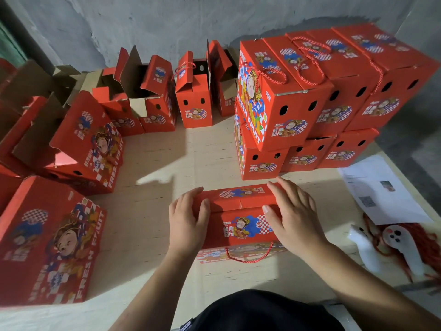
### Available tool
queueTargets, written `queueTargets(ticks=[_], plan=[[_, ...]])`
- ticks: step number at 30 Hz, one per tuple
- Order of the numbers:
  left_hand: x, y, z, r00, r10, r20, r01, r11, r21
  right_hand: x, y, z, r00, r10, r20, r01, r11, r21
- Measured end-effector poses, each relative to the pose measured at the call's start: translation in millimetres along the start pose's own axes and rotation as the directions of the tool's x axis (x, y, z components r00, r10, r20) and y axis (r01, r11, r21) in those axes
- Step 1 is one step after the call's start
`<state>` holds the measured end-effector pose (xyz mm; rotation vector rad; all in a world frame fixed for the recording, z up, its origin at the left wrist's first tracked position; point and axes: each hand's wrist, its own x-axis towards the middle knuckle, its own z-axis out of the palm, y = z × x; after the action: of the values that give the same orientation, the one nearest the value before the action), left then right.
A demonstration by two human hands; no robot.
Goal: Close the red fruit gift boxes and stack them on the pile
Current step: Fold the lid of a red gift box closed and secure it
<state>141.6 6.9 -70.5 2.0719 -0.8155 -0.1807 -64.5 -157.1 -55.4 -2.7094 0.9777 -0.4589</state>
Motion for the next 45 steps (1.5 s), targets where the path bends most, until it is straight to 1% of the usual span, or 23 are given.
queueTargets(ticks=[2,4,5,7,9,12,14,16,19,22,25,27,30,34,37,38,39,40,41,42,43,44,45], plan=[[-1,-4,-1,0.998,0.065,0.024,-0.067,0.994,0.087,-3,3,4,0.995,0.033,0.090,-0.027,0.998,-0.064],[1,-11,-4,0.989,0.137,0.048,-0.143,0.975,0.171,-6,7,8,0.983,0.038,0.182,-0.016,0.993,-0.118],[2,-15,-6,0.987,0.143,0.074,-0.155,0.970,0.189,-7,9,10,0.974,0.041,0.221,-0.012,0.991,-0.132],[6,-19,-10,0.985,0.101,0.140,-0.128,0.971,0.203,-6,12,12,0.954,0.069,0.291,-0.028,0.989,-0.143],[10,-20,-11,0.979,0.077,0.189,-0.125,0.959,0.256,0,12,10,0.935,0.085,0.344,-0.036,0.988,-0.148],[18,-16,-8,0.938,0.127,0.322,-0.241,0.906,0.347,17,15,-4,0.944,0.047,0.326,0.005,0.988,-0.156],[31,-8,-10,0.892,0.133,0.432,-0.299,0.890,0.345,33,19,-13,0.935,0.009,0.354,0.023,0.996,-0.087],[47,-2,-13,0.864,0.156,0.479,-0.361,0.855,0.372,47,22,-17,0.921,-0.011,0.390,0.032,0.998,-0.047],[61,4,-15,0.817,0.167,0.551,-0.464,0.758,0.458,55,25,-15,0.920,-0.058,0.388,0.137,0.974,-0.179],[59,3,-11,0.809,0.227,0.541,-0.535,0.666,0.520,49,29,-7,0.934,-0.122,0.336,0.222,0.935,-0.277],[50,1,-4,0.821,0.316,0.476,-0.563,0.589,0.580,45,29,0,0.949,-0.151,0.277,0.235,0.924,-0.300],[45,-3,0,0.829,0.350,0.436,-0.559,0.553,0.618,44,27,4,0.945,-0.148,0.293,0.242,0.917,-0.317],[41,-10,4,0.835,0.335,0.437,-0.548,0.578,0.605,42,28,7,0.930,-0.078,0.359,0.199,0.928,-0.314],[37,-14,8,0.862,0.235,0.449,-0.484,0.646,0.590,39,25,11,0.902,-0.013,0.431,0.162,0.937,-0.309],[35,-12,14,0.871,0.188,0.453,-0.445,0.690,0.570,37,21,9,0.883,0.057,0.466,0.073,0.964,-0.256],[35,-11,14,0.874,0.178,0.452,-0.435,0.702,0.565,35,18,9,0.890,0.079,0.449,0.047,0.964,-0.261],[36,-11,14,0.876,0.169,0.451,-0.425,0.713,0.558,29,13,10,0.913,0.086,0.398,0.024,0.964,-0.264],[38,-11,13,0.877,0.161,0.452,-0.418,0.721,0.553,18,5,11,0.948,0.059,0.312,0.021,0.969,-0.247],[41,-9,11,0.876,0.156,0.457,-0.417,0.721,0.554,5,-1,14,0.980,-0.017,0.197,0.059,0.976,-0.210],[45,-7,10,0.871,0.155,0.466,-0.426,0.710,0.561,-10,-5,19,0.989,-0.123,0.084,0.137,0.973,-0.186],[50,-4,9,0.865,0.156,0.477,-0.440,0.693,0.570,-21,-8,24,0.976,-0.218,0.010,0.216,0.957,-0.191],[54,-1,8,0.859,0.158,0.488,-0.453,0.678,0.578,-27,-8,26,0.963,-0.269,-0.002,0.264,0.944,-0.198],[57,1,7,0.855,0.159,0.494,-0.461,0.669,0.583,-29,-8,27,0.960,-0.278,0.017,0.276,0.939,-0.204]])
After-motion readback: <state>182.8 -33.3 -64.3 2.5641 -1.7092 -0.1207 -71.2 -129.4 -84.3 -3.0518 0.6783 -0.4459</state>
